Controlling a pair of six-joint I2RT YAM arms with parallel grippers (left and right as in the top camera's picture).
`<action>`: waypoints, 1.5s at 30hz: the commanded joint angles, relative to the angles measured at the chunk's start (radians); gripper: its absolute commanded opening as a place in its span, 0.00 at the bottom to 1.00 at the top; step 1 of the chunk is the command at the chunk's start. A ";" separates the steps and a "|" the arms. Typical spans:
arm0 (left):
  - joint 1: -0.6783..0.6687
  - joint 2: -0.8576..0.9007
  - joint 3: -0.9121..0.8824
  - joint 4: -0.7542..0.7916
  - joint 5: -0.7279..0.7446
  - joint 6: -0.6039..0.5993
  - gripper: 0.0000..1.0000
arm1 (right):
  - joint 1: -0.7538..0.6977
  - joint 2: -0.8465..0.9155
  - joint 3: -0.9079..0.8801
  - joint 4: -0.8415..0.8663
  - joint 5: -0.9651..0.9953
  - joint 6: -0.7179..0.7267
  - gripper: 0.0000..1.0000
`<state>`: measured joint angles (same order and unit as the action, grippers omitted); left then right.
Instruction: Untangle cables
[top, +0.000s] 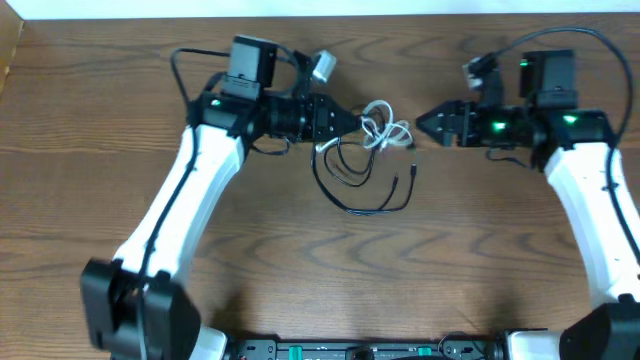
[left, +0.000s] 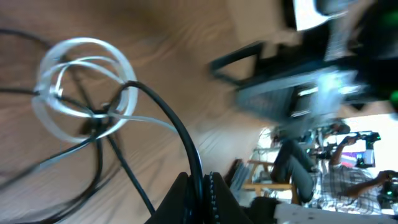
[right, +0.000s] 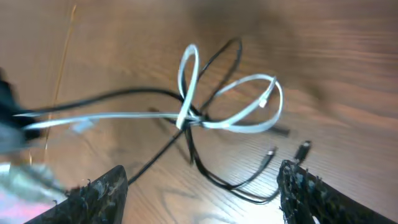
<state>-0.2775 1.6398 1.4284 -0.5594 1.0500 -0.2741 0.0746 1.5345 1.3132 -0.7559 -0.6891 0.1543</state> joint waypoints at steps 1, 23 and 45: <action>-0.002 -0.047 0.033 0.021 0.039 -0.112 0.08 | 0.054 0.011 0.013 0.018 -0.028 -0.008 0.73; -0.002 -0.054 0.033 0.177 0.160 -0.368 0.08 | 0.209 0.169 0.013 0.145 0.330 0.374 0.31; 0.186 -0.059 0.033 0.248 0.226 -0.412 0.07 | 0.090 0.225 0.013 -0.114 0.635 0.333 0.01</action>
<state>-0.1337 1.5944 1.4406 -0.3229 1.2339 -0.6807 0.2047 1.7535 1.3190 -0.8467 -0.1196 0.5304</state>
